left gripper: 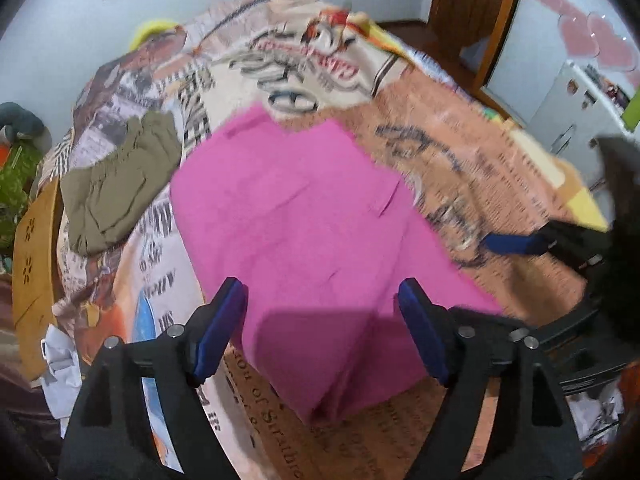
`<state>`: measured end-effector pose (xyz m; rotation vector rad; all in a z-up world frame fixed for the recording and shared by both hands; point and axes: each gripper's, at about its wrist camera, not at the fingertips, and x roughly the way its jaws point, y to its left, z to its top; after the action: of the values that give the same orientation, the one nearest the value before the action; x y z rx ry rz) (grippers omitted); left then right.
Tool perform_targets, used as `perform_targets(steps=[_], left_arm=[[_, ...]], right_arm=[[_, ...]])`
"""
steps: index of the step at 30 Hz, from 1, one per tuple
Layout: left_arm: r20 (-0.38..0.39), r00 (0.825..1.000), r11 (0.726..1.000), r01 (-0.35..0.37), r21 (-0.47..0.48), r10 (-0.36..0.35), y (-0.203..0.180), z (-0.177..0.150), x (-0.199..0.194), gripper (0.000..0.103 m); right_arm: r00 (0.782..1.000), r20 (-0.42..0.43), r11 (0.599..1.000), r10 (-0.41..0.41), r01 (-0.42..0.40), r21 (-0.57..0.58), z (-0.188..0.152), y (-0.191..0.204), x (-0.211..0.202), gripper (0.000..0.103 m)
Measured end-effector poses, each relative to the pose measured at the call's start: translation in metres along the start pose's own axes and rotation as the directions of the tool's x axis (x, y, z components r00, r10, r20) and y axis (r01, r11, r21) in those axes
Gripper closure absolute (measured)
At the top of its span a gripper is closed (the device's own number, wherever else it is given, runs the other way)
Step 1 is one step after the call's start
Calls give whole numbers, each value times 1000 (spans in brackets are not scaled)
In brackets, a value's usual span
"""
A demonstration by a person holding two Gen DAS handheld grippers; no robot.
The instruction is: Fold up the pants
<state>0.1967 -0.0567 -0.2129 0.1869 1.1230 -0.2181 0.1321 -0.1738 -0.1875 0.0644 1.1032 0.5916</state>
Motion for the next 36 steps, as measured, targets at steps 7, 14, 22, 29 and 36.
perform_targets(steps=[7, 14, 22, 29, 36], left_arm=[[-23, 999, 999, 25, 23, -25, 6, -11, 1, 23], [81, 995, 988, 61, -142, -50, 50, 19, -35, 14], [36, 987, 961, -146, -233, 159, 116, 83, 11, 7], [-127, 985, 939, -153, -307, 119, 151, 96, 78, 7], [-210, 967, 949, -196, -248, 144, 146, 101, 123, 4]], right_arm=[[1000, -5, 1000, -3, 3, 3, 0, -2, 0, 22], [1000, -6, 1000, -2, 2, 11, 0, -3, 0, 22], [1000, -6, 1000, -7, 7, 24, 2, -6, -2, 22], [999, 1, 999, -32, 32, 37, 6, -17, -6, 22], [999, 3, 998, -39, 39, 55, 11, -23, -6, 22]])
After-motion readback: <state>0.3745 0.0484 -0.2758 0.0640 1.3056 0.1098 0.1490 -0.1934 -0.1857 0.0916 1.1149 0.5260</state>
